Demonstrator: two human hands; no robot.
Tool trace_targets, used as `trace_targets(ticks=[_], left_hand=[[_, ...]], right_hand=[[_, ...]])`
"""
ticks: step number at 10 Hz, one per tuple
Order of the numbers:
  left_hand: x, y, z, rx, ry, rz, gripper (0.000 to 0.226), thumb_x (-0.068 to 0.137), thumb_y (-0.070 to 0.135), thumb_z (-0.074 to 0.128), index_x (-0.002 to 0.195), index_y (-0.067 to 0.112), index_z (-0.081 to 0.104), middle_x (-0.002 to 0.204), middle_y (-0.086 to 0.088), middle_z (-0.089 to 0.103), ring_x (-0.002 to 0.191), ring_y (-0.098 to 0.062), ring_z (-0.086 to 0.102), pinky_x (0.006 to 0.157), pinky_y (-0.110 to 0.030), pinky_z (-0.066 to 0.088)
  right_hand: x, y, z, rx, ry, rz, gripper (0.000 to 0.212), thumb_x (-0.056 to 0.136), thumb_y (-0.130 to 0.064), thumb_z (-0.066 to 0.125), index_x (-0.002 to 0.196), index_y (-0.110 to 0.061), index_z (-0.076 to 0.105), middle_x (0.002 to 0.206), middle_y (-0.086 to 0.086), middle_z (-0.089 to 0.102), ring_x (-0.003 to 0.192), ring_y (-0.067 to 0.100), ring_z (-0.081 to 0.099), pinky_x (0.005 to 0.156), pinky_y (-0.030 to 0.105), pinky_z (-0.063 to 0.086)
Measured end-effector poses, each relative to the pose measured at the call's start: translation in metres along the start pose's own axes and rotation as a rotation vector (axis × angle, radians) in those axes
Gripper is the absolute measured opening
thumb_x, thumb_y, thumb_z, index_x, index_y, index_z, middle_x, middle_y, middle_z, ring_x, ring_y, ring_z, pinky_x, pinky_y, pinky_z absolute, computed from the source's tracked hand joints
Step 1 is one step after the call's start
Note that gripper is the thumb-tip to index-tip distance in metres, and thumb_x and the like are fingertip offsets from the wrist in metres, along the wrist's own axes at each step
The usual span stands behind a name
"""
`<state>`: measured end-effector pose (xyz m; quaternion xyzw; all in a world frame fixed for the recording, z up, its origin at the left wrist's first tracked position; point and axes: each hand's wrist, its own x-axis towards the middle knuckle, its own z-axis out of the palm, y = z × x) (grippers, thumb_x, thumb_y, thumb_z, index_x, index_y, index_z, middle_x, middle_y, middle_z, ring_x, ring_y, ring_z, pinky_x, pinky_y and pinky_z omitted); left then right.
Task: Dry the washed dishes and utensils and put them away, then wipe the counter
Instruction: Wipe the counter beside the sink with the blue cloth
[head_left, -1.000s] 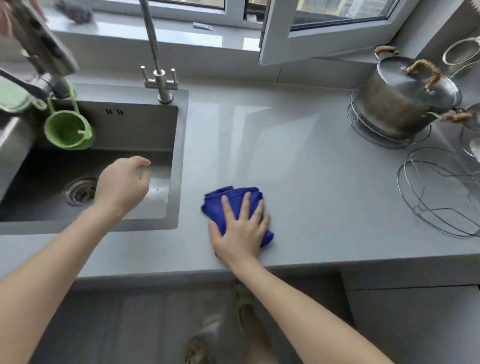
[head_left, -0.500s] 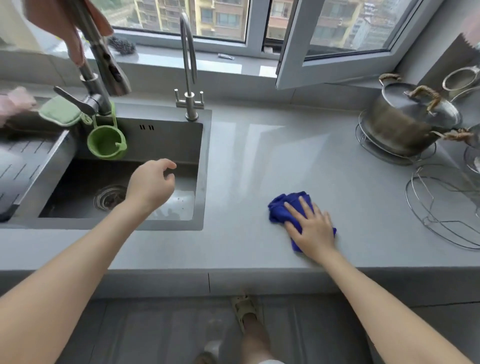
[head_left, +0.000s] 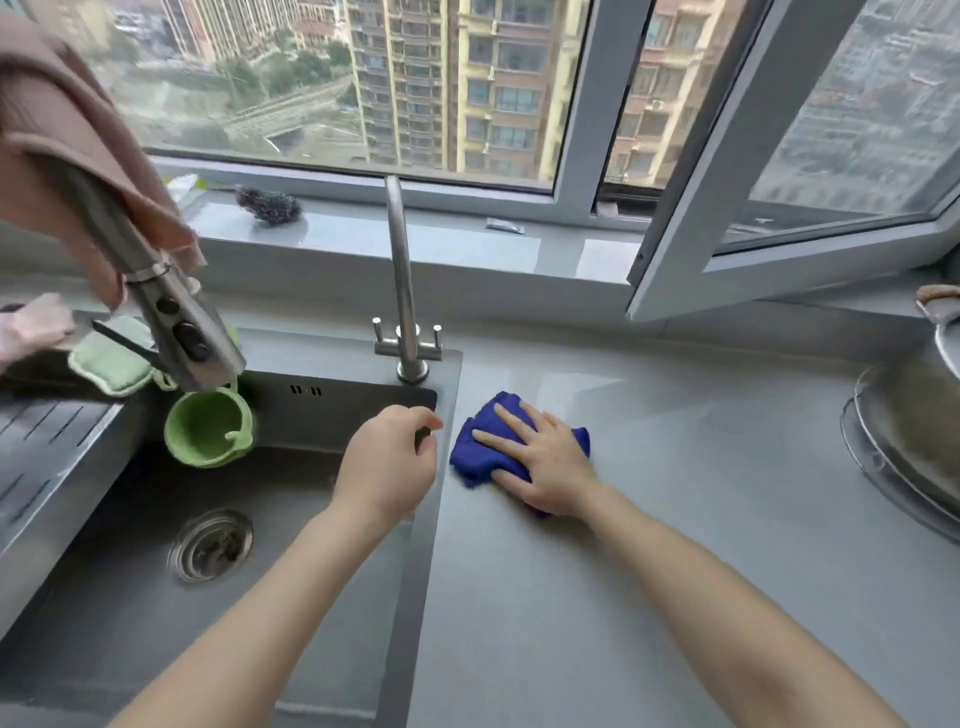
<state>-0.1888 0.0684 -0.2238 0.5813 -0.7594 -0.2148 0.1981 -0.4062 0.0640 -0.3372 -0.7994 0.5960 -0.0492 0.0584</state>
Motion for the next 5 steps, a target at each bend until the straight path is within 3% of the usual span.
trace_targets(ticks=[1, 3, 4, 5], left_hand=[[0.031, -0.006, 0.013, 0.016, -0.011, -0.020, 0.027, 0.090, 0.011, 0.050, 0.111, 0.016, 0.066, 0.113, 0.000, 0.063, 0.104, -0.018, 0.057, 0.082, -0.022, 0.038], [0.066, -0.041, 0.019, 0.105, -0.065, -0.181, 0.027, 0.092, 0.015, 0.049, 0.115, 0.018, 0.063, 0.120, -0.001, 0.060, 0.110, -0.021, 0.055, 0.090, -0.028, 0.041], [0.074, -0.047, 0.016, 0.116, -0.086, -0.234, 0.027, 0.093, 0.017, 0.047, 0.116, 0.016, 0.062, 0.120, -0.004, 0.060, 0.112, -0.024, 0.054, 0.092, -0.032, 0.041], [0.072, -0.041, 0.012, 0.110, -0.084, -0.229, 0.027, 0.094, 0.017, 0.047, 0.117, 0.016, 0.061, 0.119, -0.004, 0.060, 0.110, -0.023, 0.054, 0.090, -0.028, 0.040]], right_hand=[[0.052, 0.053, -0.005, -0.019, -0.079, -0.229, 0.052, 0.090, -0.052, 0.037, 0.140, -0.038, 0.043, 0.152, 0.001, 0.036, 0.137, 0.035, 0.036, 0.108, 0.047, 0.033], [0.130, 0.086, -0.013, -0.107, -0.114, -0.364, 0.054, 0.091, -0.053, 0.031, 0.144, -0.041, 0.034, 0.157, -0.002, 0.026, 0.132, 0.035, 0.038, 0.104, 0.044, 0.033], [0.130, 0.089, -0.016, -0.083, -0.119, -0.391, 0.054, 0.092, -0.053, 0.030, 0.143, -0.040, 0.037, 0.156, -0.001, 0.028, 0.129, 0.035, 0.041, 0.102, 0.045, 0.036], [0.128, 0.083, -0.025, -0.138, -0.157, -0.403, 0.058, 0.091, -0.061, 0.019, 0.146, -0.043, 0.028, 0.158, 0.001, 0.023, 0.132, 0.036, 0.037, 0.105, 0.050, 0.031]])
